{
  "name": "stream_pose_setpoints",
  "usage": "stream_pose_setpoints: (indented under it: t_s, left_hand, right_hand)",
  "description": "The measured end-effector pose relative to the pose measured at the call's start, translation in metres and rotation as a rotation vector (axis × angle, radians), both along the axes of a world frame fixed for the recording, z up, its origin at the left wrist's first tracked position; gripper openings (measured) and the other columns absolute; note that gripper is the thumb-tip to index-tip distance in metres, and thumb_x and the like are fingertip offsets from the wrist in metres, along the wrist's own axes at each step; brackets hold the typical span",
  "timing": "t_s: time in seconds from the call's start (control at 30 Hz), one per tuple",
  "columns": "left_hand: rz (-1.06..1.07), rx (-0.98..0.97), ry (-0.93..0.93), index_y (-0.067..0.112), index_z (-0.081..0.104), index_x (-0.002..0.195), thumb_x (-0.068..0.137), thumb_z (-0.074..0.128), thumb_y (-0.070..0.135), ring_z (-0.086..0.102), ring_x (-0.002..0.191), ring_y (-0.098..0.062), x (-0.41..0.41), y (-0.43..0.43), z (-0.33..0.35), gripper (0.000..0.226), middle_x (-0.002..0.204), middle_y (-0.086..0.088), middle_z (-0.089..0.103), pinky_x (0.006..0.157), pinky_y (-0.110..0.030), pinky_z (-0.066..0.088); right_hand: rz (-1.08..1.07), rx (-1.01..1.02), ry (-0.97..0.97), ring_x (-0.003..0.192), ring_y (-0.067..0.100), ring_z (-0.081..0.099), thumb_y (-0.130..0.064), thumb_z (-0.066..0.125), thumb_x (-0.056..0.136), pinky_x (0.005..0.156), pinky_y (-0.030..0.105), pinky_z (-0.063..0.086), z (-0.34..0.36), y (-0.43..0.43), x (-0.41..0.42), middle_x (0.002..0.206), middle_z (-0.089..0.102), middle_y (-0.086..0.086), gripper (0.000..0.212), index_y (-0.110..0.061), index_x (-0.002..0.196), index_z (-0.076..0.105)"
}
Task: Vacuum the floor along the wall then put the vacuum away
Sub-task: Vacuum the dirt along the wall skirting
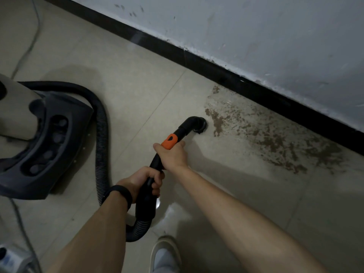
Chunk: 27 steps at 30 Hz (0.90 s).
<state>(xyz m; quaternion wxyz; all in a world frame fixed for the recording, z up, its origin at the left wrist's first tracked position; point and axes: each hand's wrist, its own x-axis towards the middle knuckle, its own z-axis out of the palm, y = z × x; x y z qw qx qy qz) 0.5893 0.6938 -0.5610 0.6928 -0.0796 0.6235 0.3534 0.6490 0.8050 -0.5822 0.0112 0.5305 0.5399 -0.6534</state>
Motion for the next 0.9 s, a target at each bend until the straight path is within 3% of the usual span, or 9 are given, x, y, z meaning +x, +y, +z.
stream_pose_setpoints:
  t_s: [0.13, 0.27, 0.33, 0.47, 0.63, 0.77, 0.9]
  left_hand:
    - [0.098, 0.059, -0.022, 0.017, 0.029, 0.053, 0.054, 0.046, 0.002, 0.028, 0.037, -0.018, 0.009, 0.023, -0.006, 0.023, 0.046, -0.002, 0.029, 0.044, -0.023, 0.030]
    - [0.135, 0.086, -0.005, 0.017, 0.031, 0.053, 0.065, 0.039, -0.001, 0.030, 0.037, -0.018, 0.014, 0.048, -0.016, 0.024, 0.046, -0.001, 0.030, 0.049, -0.028, 0.028]
    - [0.146, 0.110, 0.007, 0.017, 0.033, 0.052, 0.070, 0.038, -0.001, 0.033, 0.038, -0.019, 0.017, 0.061, -0.018, 0.026, 0.047, -0.001, 0.031, 0.054, -0.031, 0.029]
    - [0.139, 0.162, 0.021, 0.016, 0.035, 0.052, 0.057, 0.050, 0.006, 0.040, 0.043, -0.020, 0.018, 0.080, -0.015, 0.019, 0.050, -0.002, 0.035, 0.058, -0.032, 0.038]
    - [0.154, 0.147, 0.102, 0.012, 0.048, 0.054, 0.079, 0.051, 0.003, 0.050, 0.053, -0.023, 0.011, 0.094, -0.016, 0.027, 0.056, -0.005, 0.044, 0.064, -0.034, 0.044]
    - [0.180, 0.127, 0.244, 0.005, 0.059, 0.068, 0.082, 0.066, 0.004, 0.060, 0.060, -0.028, 0.017, 0.101, -0.021, 0.016, 0.064, -0.011, 0.055, 0.057, -0.031, 0.051]
    - [0.225, 0.116, 0.334, 0.001, 0.057, 0.077, 0.076, 0.068, 0.001, 0.059, 0.056, -0.028, 0.027, 0.112, -0.022, 0.011, 0.067, -0.015, 0.058, 0.052, -0.031, 0.048]
  right_hand:
    - [0.018, 0.090, -0.037, 0.078, 0.020, 0.055, -0.046, 0.069, 0.089, 0.071, 0.028, 0.041, -0.005, 0.023, -0.004, 0.092, 0.055, -0.001, 0.056, -0.009, 0.123, 0.043]
    - [0.048, 0.137, -0.043, 0.072, 0.012, 0.056, -0.045, 0.071, 0.087, 0.059, 0.027, 0.043, -0.009, 0.050, -0.004, 0.089, 0.059, -0.003, 0.052, -0.010, 0.119, 0.050]
    - [0.073, 0.145, -0.045, 0.082, 0.019, 0.063, -0.046, 0.072, 0.085, 0.066, 0.031, 0.050, -0.009, 0.065, -0.007, 0.097, 0.063, 0.002, 0.051, -0.012, 0.118, 0.054]
    - [0.098, 0.178, -0.062, 0.083, 0.019, 0.064, -0.047, 0.072, 0.081, 0.072, 0.035, 0.057, -0.009, 0.088, -0.014, 0.097, 0.065, 0.002, 0.047, -0.014, 0.112, 0.058]
    - [0.087, 0.201, -0.080, 0.082, 0.020, 0.065, -0.048, 0.071, 0.077, 0.077, 0.040, 0.061, -0.010, 0.104, -0.028, 0.095, 0.067, 0.003, 0.047, -0.015, 0.107, 0.060]
    - [0.044, 0.208, -0.094, 0.088, 0.022, 0.064, -0.048, 0.073, 0.078, 0.078, 0.037, 0.060, -0.009, 0.124, -0.036, 0.101, 0.064, 0.004, 0.048, -0.014, 0.110, 0.061]
    - [0.007, 0.227, -0.133, 0.091, 0.026, 0.066, -0.051, 0.074, 0.073, 0.080, 0.043, 0.062, -0.008, 0.140, -0.040, 0.106, 0.065, 0.008, 0.055, -0.014, 0.111, 0.061]
